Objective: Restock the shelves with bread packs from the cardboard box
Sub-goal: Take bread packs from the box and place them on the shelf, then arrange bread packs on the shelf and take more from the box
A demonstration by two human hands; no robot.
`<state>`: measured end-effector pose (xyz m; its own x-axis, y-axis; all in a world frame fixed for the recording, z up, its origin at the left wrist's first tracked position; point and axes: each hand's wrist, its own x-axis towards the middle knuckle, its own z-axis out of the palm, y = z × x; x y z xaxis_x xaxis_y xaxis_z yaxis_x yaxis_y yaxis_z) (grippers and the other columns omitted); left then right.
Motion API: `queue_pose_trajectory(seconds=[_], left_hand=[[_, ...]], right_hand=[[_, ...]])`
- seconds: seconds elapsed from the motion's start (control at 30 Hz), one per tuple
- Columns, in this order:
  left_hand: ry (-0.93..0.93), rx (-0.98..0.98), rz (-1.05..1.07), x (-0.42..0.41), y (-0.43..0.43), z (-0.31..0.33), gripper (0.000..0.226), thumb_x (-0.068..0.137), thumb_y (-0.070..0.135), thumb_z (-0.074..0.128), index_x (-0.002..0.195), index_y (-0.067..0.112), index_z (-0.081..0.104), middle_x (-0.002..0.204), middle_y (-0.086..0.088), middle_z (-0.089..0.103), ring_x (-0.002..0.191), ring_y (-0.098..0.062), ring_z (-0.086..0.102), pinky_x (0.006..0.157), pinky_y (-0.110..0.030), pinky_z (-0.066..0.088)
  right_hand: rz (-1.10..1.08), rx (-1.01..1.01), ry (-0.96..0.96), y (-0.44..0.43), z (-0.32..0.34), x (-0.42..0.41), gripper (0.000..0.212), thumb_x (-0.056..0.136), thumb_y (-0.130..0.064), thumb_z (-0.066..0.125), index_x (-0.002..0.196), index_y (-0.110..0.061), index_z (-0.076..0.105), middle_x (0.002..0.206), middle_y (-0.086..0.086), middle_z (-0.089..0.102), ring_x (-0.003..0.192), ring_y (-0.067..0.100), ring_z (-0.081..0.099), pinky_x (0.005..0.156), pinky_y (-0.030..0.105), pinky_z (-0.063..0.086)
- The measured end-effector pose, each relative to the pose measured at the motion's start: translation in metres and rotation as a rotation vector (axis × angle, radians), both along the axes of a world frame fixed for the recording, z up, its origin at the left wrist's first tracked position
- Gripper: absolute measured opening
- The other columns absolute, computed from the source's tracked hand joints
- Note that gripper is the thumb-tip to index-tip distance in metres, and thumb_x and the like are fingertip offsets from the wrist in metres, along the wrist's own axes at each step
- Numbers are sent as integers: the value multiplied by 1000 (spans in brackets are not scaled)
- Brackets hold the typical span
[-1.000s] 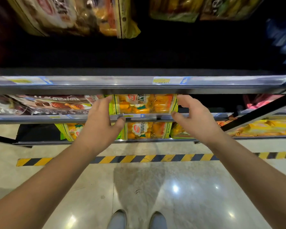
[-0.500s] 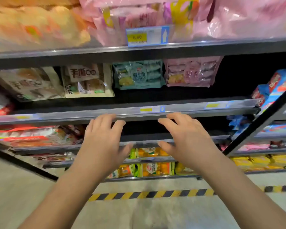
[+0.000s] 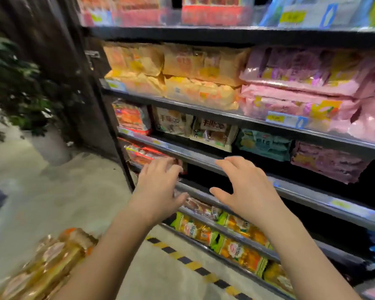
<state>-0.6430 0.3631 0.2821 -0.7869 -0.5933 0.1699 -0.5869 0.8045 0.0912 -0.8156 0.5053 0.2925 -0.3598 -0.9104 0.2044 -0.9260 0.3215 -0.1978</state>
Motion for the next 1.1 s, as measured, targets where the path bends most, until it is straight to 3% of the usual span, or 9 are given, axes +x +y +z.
queue_pose_trajectory(seconds=[0.27, 0.57, 0.83, 1.1], left_hand=[[-33, 107, 495, 142, 29, -17, 63, 90, 56, 62, 145, 31, 45, 159, -2, 33, 146, -26, 29, 116, -36, 25], [-43, 172, 893, 315, 55, -32, 68, 88, 58, 63, 148, 32, 43, 159, -2, 33, 147, -25, 30, 120, -39, 25], [-18, 196, 1056, 437, 35, -54, 70, 89, 60, 64, 148, 32, 43, 160, 0, 33, 150, -22, 27, 121, -40, 27], [-56, 245, 1039, 528, -26, -86, 67, 89, 64, 59, 146, 32, 45, 157, 1, 38, 147, -21, 31, 119, -39, 28]], right_hand=[[382, 61, 19, -58, -10, 89, 67, 93, -57, 60, 152, -31, 41, 152, -4, 42, 139, 21, 42, 110, 42, 37], [693, 97, 19, -119, -23, 229, 64, 92, -58, 58, 150, -34, 43, 149, -6, 45, 137, 20, 43, 112, 42, 36], [794, 147, 24, -182, -48, 347, 58, 95, -55, 56, 148, -32, 45, 148, -4, 47, 138, 20, 43, 111, 39, 35], [767, 231, 38, -253, -83, 432, 60, 93, -54, 58, 148, -34, 44, 147, -4, 47, 135, 20, 46, 108, 40, 38]])
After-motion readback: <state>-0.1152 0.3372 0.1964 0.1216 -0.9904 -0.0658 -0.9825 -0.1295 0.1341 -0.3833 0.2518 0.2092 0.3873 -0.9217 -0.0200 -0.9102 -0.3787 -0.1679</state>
